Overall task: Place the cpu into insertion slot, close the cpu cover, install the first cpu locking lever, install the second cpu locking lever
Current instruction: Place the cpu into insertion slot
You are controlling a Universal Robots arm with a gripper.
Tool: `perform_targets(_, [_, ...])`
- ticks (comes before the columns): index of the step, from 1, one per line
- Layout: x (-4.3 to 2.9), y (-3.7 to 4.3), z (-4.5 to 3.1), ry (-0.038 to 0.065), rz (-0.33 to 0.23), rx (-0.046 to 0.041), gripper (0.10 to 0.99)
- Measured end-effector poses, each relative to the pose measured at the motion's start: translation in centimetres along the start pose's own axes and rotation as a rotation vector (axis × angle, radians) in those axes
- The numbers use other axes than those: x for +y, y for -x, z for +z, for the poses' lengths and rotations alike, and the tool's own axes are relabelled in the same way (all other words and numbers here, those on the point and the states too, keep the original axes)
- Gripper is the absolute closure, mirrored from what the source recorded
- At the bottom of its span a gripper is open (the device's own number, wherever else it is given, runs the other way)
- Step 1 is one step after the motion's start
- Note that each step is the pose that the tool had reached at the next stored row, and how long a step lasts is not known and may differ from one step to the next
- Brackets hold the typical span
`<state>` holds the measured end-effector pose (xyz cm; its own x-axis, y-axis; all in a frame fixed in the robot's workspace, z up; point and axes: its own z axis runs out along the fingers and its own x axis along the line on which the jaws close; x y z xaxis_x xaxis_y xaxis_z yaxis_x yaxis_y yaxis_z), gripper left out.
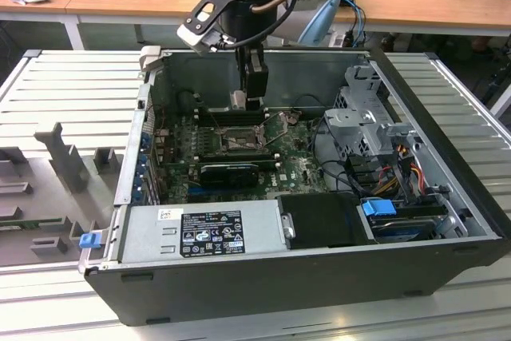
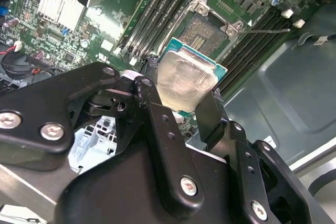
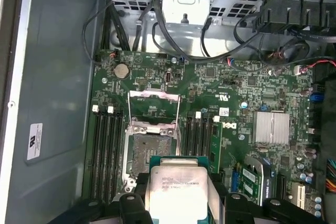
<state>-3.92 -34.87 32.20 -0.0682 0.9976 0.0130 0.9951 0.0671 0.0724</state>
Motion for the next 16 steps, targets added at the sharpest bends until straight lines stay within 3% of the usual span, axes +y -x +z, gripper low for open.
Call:
perform_targets(8, [-0.03,0.01,0.45,0.0,0.0,0.0001,0.557])
perform_targets(16, [-0.12,0.02,1.66,0.0,0.0,-0.0006,0.557])
